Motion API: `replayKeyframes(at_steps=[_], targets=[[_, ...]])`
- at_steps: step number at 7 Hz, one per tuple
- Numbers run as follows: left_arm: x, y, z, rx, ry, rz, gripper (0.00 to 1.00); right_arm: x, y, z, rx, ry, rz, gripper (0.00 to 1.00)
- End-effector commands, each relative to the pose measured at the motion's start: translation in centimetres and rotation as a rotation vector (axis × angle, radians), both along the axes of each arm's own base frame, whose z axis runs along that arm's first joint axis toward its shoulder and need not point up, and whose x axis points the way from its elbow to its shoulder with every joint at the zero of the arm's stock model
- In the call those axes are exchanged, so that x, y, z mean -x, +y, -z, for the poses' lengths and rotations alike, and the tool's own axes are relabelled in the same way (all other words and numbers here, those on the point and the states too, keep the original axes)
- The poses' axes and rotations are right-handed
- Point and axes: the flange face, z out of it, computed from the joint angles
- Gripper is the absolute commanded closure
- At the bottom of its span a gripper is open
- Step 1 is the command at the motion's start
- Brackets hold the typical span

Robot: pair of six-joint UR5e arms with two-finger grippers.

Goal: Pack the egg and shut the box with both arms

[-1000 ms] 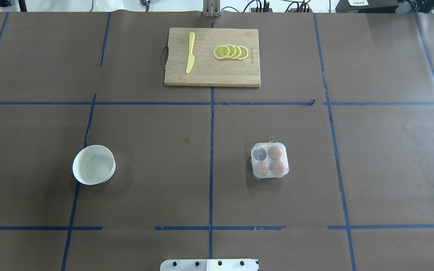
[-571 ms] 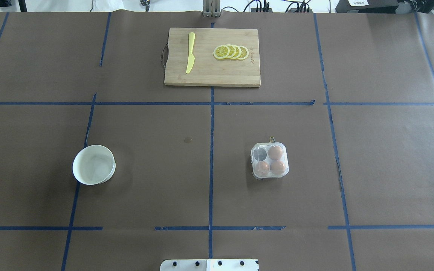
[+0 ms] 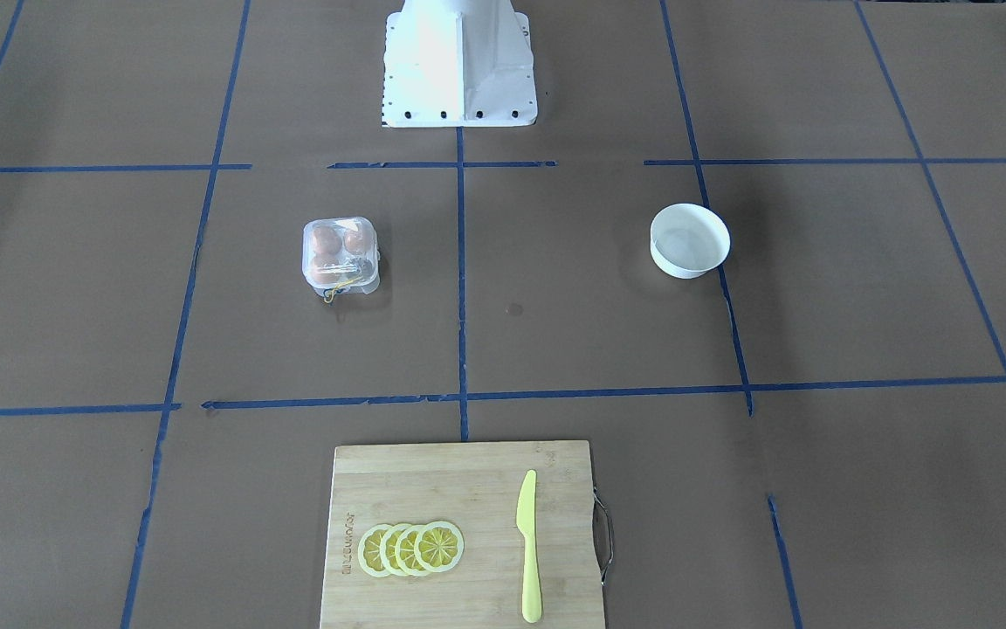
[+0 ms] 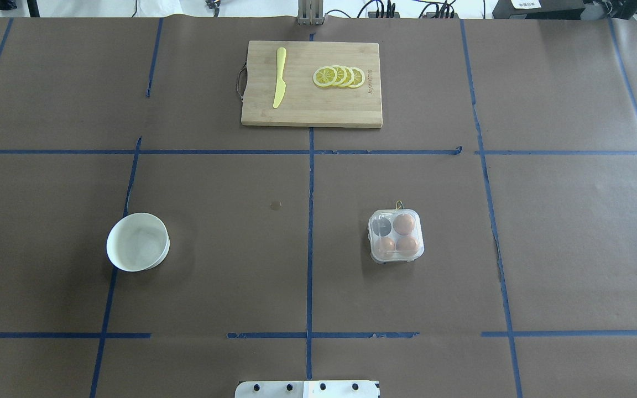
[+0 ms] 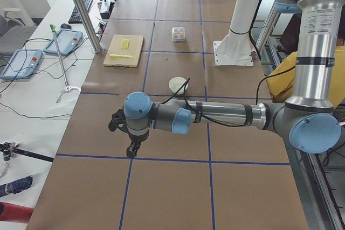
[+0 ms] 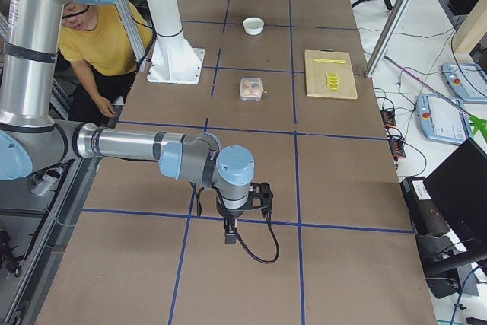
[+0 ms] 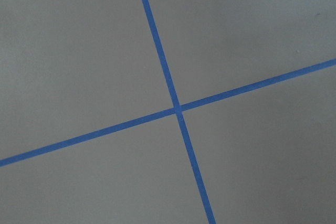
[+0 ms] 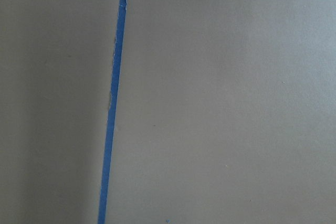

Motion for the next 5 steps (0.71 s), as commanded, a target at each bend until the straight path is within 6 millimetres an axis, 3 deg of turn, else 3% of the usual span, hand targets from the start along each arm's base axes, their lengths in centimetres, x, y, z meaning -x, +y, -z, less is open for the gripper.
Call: replayKeyframes(at_steps=[1,5], targets=[[0.00,0.00,-0.06,-0.011,0.000,0.001,0.00,0.16,-0.05,-0.43,0.003,-0.015,-0.001,0.00],[0.00,0.08,-0.25,-0.002,0.001,0.004,0.00,0.17,-0.14,-0.60,0.008,-0.017,-0.004,0.00]])
